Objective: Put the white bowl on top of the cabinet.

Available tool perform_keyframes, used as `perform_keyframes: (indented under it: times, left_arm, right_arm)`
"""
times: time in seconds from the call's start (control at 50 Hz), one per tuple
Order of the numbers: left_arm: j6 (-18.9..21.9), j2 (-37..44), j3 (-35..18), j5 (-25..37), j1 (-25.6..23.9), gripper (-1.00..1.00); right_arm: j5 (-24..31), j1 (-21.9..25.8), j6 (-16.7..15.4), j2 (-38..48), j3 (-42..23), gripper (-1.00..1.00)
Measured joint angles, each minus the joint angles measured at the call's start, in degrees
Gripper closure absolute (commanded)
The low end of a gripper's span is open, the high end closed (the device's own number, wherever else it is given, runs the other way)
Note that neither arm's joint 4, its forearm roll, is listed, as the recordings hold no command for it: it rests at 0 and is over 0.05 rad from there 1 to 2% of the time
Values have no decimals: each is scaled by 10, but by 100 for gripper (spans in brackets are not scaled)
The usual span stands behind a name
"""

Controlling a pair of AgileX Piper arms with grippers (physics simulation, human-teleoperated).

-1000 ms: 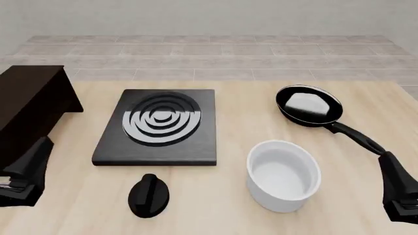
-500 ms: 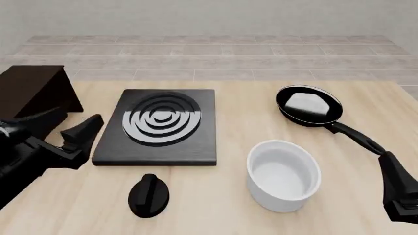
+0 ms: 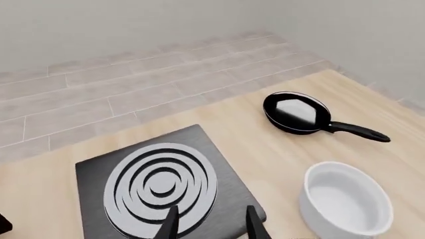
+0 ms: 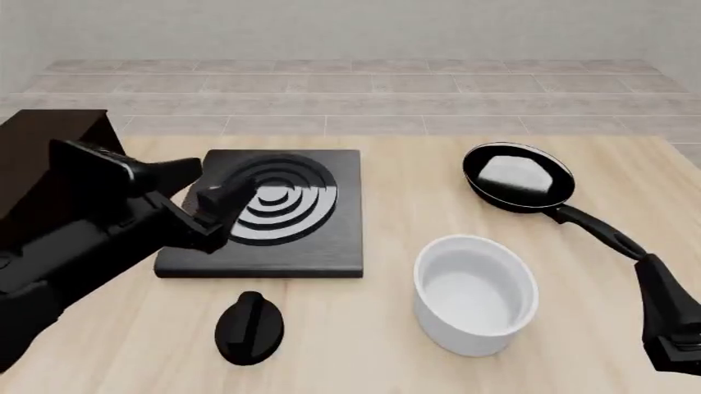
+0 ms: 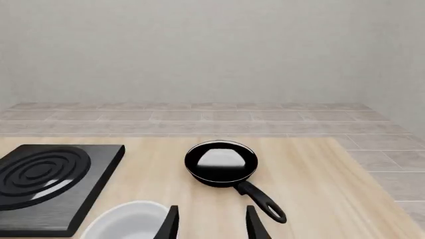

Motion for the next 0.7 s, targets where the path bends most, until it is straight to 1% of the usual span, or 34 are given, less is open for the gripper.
perform_keyframes:
  times: [0.24,0.7]
  left_arm:
    - [5,54,-54,19,-33,-100]
    - [-20,126,-118,33,-99,-100]
  right_arm:
    - [0,0,0,0,0,-100]
    - [0,0,0,0,0,-100]
